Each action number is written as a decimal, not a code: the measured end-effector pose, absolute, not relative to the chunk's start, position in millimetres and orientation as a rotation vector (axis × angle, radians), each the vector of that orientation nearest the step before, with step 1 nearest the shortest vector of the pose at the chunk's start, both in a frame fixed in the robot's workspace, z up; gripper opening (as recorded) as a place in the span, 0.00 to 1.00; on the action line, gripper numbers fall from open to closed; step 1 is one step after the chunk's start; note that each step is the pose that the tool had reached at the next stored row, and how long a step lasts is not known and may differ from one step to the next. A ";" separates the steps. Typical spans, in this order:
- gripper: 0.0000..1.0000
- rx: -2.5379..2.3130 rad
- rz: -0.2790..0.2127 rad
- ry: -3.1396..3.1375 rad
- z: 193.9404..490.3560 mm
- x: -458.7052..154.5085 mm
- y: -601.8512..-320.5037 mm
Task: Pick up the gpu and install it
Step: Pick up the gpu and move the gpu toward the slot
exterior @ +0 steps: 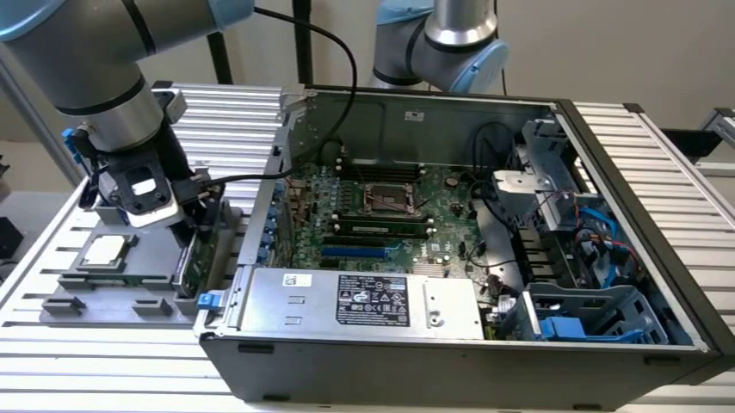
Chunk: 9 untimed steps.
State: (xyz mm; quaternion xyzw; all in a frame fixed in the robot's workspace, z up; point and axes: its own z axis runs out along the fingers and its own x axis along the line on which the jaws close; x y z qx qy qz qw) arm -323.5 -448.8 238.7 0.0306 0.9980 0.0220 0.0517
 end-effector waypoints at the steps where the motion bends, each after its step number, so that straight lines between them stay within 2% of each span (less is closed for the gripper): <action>1: 0.00 0.093 0.067 3.036 238.7 -323.5 -448.8; 9: 0.00 0.093 0.067 3.036 238.6 -323.5 -448.8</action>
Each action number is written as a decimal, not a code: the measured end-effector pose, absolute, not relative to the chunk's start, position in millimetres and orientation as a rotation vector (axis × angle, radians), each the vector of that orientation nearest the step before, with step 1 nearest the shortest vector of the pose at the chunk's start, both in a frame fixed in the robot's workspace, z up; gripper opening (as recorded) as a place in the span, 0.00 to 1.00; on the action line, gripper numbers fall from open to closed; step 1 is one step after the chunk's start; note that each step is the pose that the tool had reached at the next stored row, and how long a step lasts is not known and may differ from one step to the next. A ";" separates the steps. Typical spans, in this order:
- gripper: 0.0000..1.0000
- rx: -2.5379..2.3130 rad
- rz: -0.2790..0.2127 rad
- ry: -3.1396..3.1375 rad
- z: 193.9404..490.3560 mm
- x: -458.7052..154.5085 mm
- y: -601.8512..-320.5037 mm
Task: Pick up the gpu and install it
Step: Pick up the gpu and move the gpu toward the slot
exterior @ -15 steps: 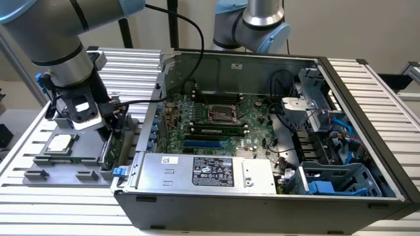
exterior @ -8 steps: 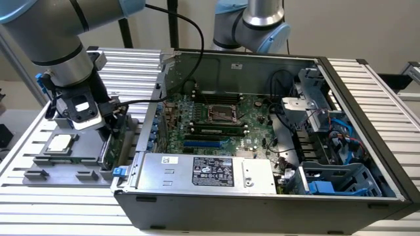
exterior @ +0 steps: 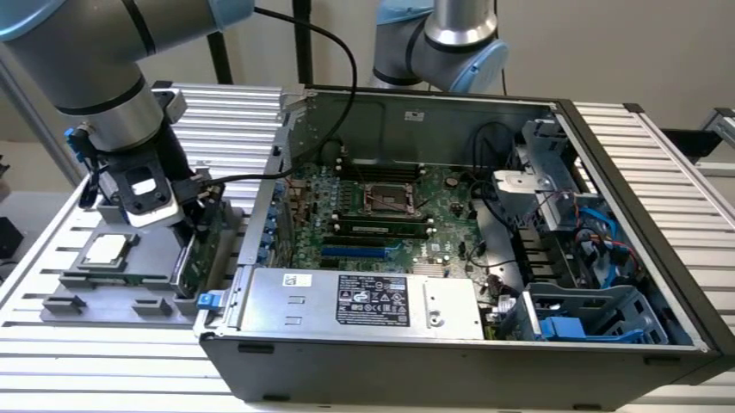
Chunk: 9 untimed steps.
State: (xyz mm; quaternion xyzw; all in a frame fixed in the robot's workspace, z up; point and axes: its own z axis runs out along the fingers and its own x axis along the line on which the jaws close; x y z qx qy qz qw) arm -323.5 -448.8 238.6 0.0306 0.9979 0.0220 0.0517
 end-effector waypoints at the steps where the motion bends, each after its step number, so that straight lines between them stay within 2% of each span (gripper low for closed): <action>1: 0.00 0.093 0.067 3.036 238.7 -323.5 -448.8; 9: 0.00 0.084 0.067 3.053 239.7 -323.5 -448.9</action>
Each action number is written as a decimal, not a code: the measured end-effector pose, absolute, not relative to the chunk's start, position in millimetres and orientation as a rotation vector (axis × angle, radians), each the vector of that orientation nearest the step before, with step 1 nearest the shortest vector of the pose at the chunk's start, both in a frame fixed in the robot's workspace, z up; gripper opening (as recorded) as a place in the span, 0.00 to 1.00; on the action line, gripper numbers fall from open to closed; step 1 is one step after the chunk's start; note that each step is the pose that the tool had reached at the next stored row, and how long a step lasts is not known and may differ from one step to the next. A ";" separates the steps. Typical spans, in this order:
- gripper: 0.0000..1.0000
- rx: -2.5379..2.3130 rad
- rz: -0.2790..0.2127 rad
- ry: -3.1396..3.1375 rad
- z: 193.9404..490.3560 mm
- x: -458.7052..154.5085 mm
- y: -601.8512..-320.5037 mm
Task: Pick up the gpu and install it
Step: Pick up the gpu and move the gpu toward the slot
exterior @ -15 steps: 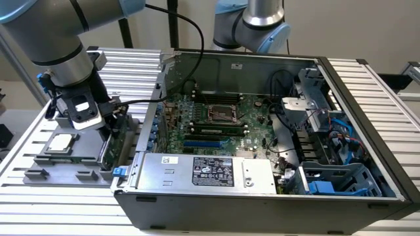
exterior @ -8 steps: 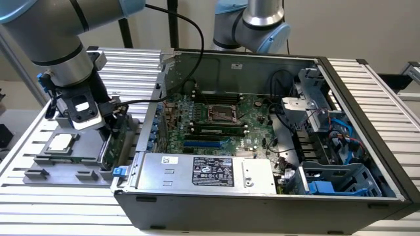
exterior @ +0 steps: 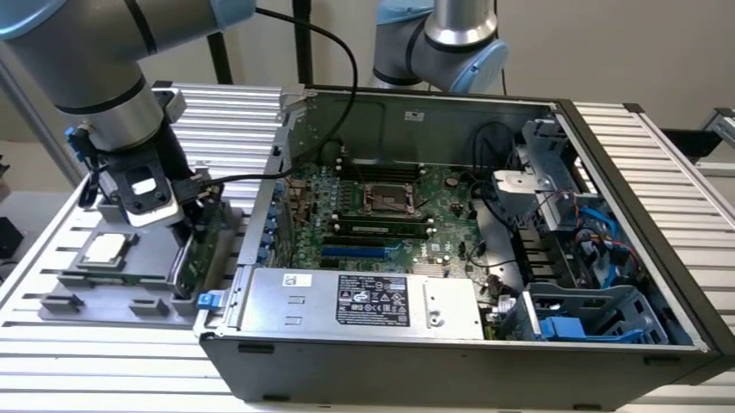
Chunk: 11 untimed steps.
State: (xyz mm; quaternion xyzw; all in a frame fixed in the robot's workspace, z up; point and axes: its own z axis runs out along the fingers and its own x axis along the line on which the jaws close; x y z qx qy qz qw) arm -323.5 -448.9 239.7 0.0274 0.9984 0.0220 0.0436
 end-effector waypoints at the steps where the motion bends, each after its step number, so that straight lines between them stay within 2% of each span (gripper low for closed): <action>1: 0.00 0.081 0.067 3.057 239.9 -323.5 -448.9; 11: 0.00 0.070 0.068 3.087 246.2 -323.1 -449.3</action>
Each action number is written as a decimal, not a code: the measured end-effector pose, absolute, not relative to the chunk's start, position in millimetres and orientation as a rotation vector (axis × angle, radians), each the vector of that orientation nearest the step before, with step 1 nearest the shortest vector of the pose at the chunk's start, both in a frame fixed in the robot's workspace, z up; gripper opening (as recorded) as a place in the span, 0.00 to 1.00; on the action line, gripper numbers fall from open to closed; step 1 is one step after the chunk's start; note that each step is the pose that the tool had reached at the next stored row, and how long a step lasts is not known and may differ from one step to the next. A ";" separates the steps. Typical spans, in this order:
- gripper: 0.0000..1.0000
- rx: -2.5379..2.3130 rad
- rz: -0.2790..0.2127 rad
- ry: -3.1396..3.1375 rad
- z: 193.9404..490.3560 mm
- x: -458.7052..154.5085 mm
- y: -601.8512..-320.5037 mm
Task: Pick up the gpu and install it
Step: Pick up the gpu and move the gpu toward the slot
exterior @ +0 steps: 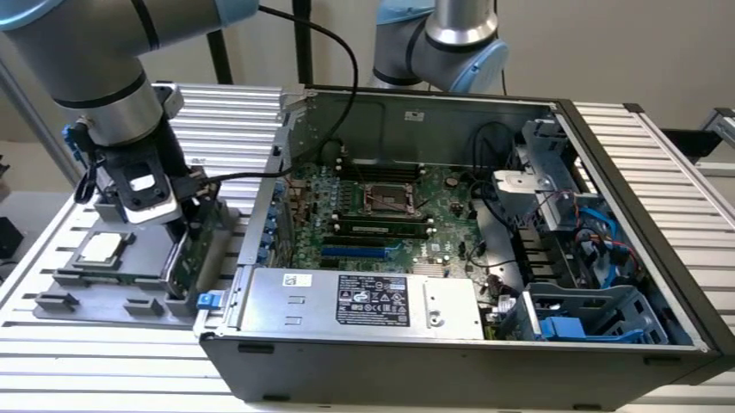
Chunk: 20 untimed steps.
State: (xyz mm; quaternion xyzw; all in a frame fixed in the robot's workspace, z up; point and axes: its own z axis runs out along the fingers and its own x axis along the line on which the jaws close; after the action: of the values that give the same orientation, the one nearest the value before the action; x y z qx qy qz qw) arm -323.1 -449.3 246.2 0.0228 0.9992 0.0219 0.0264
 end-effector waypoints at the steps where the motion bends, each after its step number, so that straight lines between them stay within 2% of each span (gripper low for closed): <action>1: 0.00 0.071 0.068 3.087 247.4 -323.0 -449.3; 6: 0.00 0.071 0.068 3.090 259.7 -322.1 -449.4; 20: 0.00 0.071 0.068 3.101 322.7 -314.3 -450.8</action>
State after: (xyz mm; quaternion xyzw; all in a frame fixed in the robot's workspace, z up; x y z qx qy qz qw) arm -314.3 -450.8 322.7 0.0230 0.9993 0.0218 0.0195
